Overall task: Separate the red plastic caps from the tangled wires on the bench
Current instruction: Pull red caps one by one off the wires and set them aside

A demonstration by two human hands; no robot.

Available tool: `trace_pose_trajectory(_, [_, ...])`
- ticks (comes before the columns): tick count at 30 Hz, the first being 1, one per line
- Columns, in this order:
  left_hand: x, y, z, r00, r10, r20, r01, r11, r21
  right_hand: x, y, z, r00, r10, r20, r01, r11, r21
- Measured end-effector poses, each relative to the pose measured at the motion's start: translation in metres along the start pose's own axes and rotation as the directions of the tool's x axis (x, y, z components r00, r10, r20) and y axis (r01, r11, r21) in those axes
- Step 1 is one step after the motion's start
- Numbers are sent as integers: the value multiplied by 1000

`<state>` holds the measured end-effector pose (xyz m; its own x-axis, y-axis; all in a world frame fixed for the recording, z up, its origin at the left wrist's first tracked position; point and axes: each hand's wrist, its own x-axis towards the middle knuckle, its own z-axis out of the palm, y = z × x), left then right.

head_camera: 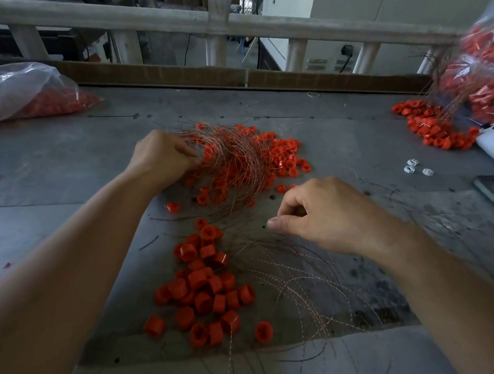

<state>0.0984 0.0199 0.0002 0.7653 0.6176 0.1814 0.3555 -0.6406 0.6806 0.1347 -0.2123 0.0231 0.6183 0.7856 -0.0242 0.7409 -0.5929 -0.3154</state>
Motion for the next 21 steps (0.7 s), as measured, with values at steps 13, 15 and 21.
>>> trace_pose_trajectory(13, [-17,-12,-9,999,33,4,-33,999,-4,0,-2,2,1000,-5,-21,5,1000,1])
trace_pose_trajectory(15, [-20,-13,-12,999,48,-25,-48,999,12,0,-1,3,1000,-9,-29,9,1000,-3])
trace_pose_trajectory(21, [-28,-8,-20,993,102,-66,-92,986,138,1,-1,3,999,-8,-35,8,1000,0])
